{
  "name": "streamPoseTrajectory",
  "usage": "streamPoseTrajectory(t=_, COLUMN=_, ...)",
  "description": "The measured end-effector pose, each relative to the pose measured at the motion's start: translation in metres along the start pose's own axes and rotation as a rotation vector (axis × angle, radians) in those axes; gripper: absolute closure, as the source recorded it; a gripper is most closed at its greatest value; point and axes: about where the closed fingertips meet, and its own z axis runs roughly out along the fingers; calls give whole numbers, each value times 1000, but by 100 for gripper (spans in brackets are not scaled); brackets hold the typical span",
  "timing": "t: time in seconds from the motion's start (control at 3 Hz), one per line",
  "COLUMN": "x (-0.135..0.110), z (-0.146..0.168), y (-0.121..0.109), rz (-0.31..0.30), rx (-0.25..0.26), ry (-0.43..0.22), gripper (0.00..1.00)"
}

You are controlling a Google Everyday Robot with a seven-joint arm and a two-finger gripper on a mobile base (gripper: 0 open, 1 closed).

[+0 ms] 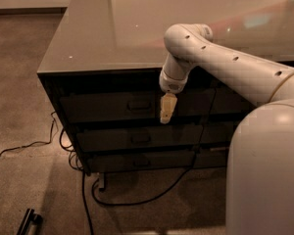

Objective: Open top drawer

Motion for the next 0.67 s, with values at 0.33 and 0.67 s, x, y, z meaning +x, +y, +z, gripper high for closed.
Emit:
streamPoseTrajectory(t=0.33, x=-19, z=5, y=4, rz=-53, rx=-12, ry=-13, gripper=0)
streamPoseTrajectory(t=0.67, x=-28, z=11, y=10, rz=-91, rx=-23, ry=-13, gripper=19)
